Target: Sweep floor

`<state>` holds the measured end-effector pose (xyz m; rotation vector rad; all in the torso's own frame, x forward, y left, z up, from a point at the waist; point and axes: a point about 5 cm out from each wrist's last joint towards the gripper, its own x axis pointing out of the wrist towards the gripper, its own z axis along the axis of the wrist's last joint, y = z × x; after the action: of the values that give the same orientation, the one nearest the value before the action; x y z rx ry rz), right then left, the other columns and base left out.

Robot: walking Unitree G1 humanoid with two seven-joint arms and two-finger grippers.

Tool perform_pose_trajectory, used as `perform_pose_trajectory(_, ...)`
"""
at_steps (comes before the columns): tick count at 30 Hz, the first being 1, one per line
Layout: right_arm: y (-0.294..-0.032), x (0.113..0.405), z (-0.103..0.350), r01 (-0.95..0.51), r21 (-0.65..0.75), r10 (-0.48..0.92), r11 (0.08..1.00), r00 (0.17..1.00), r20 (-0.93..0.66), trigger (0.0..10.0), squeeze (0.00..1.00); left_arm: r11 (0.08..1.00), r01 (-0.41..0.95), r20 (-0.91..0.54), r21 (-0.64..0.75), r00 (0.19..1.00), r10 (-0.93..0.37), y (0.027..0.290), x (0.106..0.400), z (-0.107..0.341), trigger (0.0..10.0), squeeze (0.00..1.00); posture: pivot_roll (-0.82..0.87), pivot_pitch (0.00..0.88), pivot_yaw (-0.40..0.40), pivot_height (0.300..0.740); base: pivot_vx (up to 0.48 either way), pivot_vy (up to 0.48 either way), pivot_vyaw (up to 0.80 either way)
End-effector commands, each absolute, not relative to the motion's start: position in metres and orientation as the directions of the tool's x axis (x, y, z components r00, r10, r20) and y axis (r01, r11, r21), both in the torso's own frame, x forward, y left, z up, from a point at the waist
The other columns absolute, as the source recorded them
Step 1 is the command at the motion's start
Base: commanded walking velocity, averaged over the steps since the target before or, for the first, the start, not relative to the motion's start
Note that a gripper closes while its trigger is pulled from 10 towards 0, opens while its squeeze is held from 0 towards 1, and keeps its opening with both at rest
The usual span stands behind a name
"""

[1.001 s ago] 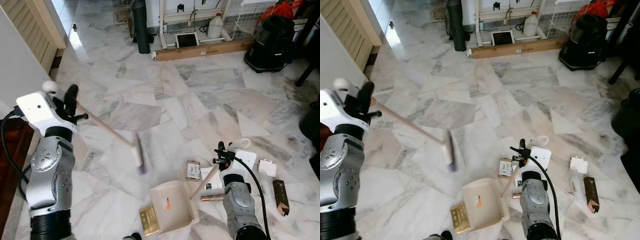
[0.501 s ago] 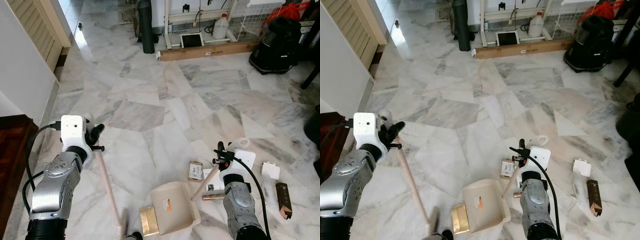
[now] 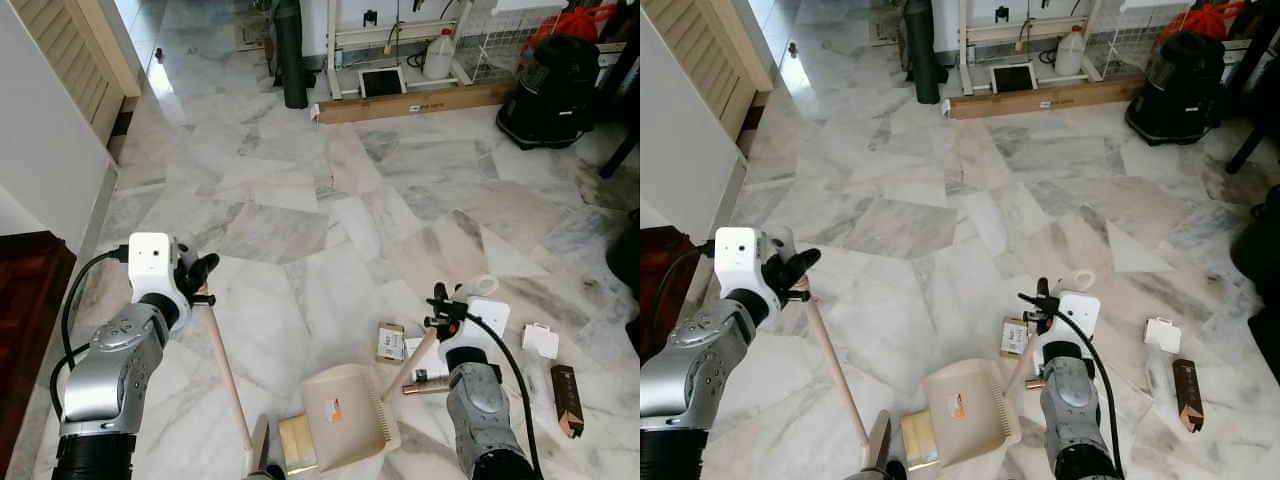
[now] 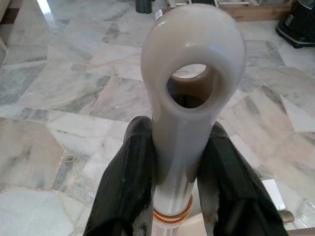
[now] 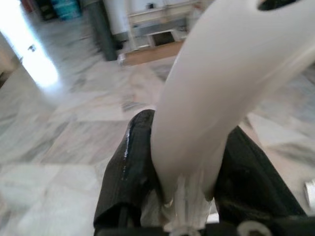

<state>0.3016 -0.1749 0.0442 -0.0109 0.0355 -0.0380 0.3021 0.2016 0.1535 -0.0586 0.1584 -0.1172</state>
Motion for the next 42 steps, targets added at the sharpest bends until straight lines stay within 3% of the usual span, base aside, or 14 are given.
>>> perform_pose_trajectory(1, -0.169, 0.3, 0.041, -0.013, -0.041, 0.011, 0.999, 0.998, -0.059, 10.0, 0.0, 0.984, 0.134, -0.171, -0.119, 0.973, -0.154, 0.197, 0.304, 0.151, 10.0, 0.0, 0.01, 0.156, 0.078, 0.74, 0.0, 0.0, 0.0)
perform_pose_trajectory(12, -0.178, 0.31, 0.059, 0.015, -0.069, -0.014, 0.998, 1.0, 0.023, 10.0, 0.0, 0.982, 0.135, -0.171, -0.131, 0.973, -0.157, 0.194, 0.304, 0.15, 10.0, 0.0, 0.01, 0.155, 0.063, 0.74, 0.0, 0.0, 0.0)
perform_pose_trajectory(19, -0.169, 0.305, 0.052, -0.005, -0.114, 0.006, 0.993, 1.0, 0.009, 10.0, 0.0, 0.98, 0.161, -0.213, -0.118, 0.96, -0.183, 0.195, 0.303, 0.148, 10.0, 0.0, 0.02, 0.159, 0.067, 0.74, 0.0, 0.0, 0.0)
perform_pose_trajectory(31, -0.157, 0.294, 0.03, -0.017, -0.075, 0.01, 0.997, 0.996, -0.088, 10.0, 0.0, 0.973, 0.178, -0.252, -0.147, 0.944, -0.211, 0.192, 0.308, 0.144, 10.0, 0.0, 0.03, 0.164, 0.077, 0.74, 0.0, 0.0, 0.0)
perform_pose_trajectory(42, -0.152, 0.288, 0.022, -0.017, -0.057, 0.01, 0.998, 0.993, -0.12, 10.0, 0.0, 0.944, 0.223, -0.245, -0.243, 0.927, -0.282, 0.165, 0.327, 0.148, 10.0, 0.0, 0.03, 0.164, 0.077, 0.74, 0.0, 0.0, 0.0)
